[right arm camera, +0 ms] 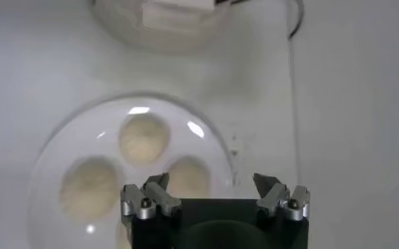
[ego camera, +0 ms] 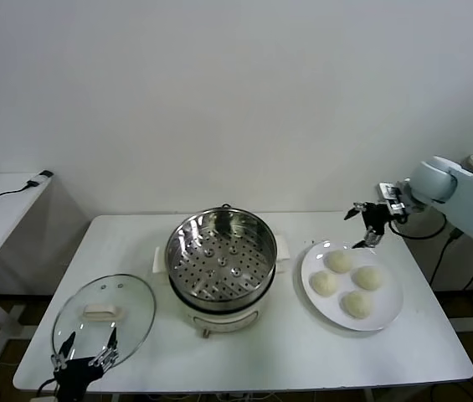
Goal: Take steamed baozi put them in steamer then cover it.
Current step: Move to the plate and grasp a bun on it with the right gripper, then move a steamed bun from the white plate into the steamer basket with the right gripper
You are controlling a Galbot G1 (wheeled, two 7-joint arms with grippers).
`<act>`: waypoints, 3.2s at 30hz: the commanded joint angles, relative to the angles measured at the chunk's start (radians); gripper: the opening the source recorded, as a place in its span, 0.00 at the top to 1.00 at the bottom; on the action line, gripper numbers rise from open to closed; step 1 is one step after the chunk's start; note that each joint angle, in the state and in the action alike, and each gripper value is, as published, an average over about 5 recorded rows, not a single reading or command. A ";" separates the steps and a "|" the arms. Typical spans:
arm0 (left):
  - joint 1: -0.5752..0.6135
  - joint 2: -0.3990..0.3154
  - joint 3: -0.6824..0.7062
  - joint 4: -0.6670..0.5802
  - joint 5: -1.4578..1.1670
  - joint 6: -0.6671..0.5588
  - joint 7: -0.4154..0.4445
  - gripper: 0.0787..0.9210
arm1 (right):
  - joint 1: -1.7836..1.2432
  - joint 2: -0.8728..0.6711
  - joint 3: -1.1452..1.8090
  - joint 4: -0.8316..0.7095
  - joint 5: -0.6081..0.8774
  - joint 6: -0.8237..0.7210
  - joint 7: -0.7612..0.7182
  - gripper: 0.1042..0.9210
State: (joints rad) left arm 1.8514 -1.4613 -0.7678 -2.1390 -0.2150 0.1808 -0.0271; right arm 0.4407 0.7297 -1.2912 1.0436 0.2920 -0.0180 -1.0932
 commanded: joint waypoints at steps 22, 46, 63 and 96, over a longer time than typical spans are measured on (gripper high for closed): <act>-0.002 -0.016 0.005 0.008 -0.002 0.007 0.004 0.12 | -0.249 0.323 0.106 -0.450 -0.104 -0.018 0.036 0.12; -0.005 -0.018 0.008 0.010 0.000 0.008 -0.001 0.12 | -0.182 0.300 0.073 -0.368 -0.108 -0.031 0.032 0.41; -0.007 -0.026 0.022 -0.023 0.027 0.024 0.002 0.12 | 0.647 0.383 -0.234 0.292 0.161 0.351 -0.130 0.41; -0.005 -0.052 0.017 -0.036 0.040 0.014 -0.004 0.12 | -0.001 0.794 -0.048 -0.213 -0.591 0.617 0.192 0.41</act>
State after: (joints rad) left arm 1.8452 -1.5149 -0.7499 -2.1757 -0.1755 0.1948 -0.0307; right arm 0.5406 1.4597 -1.3779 0.9695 -0.1969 0.5622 -0.9678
